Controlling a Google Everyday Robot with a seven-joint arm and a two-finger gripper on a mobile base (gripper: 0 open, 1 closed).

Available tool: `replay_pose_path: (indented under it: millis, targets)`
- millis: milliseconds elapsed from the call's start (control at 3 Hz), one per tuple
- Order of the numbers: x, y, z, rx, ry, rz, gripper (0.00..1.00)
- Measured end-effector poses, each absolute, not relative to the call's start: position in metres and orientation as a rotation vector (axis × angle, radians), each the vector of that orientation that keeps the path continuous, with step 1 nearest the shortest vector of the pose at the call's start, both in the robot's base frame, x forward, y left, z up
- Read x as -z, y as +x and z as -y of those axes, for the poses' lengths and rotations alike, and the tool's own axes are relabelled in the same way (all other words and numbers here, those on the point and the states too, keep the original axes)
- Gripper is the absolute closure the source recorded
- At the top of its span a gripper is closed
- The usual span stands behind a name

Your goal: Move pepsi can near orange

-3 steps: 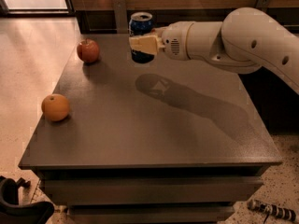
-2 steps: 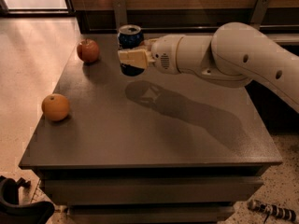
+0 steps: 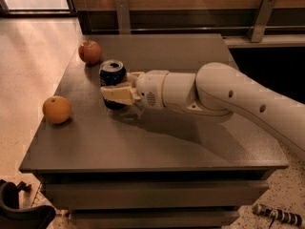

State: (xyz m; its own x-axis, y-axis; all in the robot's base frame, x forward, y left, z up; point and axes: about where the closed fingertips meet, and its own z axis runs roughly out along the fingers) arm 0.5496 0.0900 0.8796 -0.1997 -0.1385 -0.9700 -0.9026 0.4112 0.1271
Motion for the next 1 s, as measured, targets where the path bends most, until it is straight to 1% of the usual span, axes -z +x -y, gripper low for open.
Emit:
replay_pose_path:
  millis: [333,1000]
  targets:
    - [-0.8781,0.5448,-0.0969,-0.933,-0.949,-1.617,0.80]
    - [-0.8788,0.5424,-0.1013,-0.937,-0.958,-1.612,0.33]
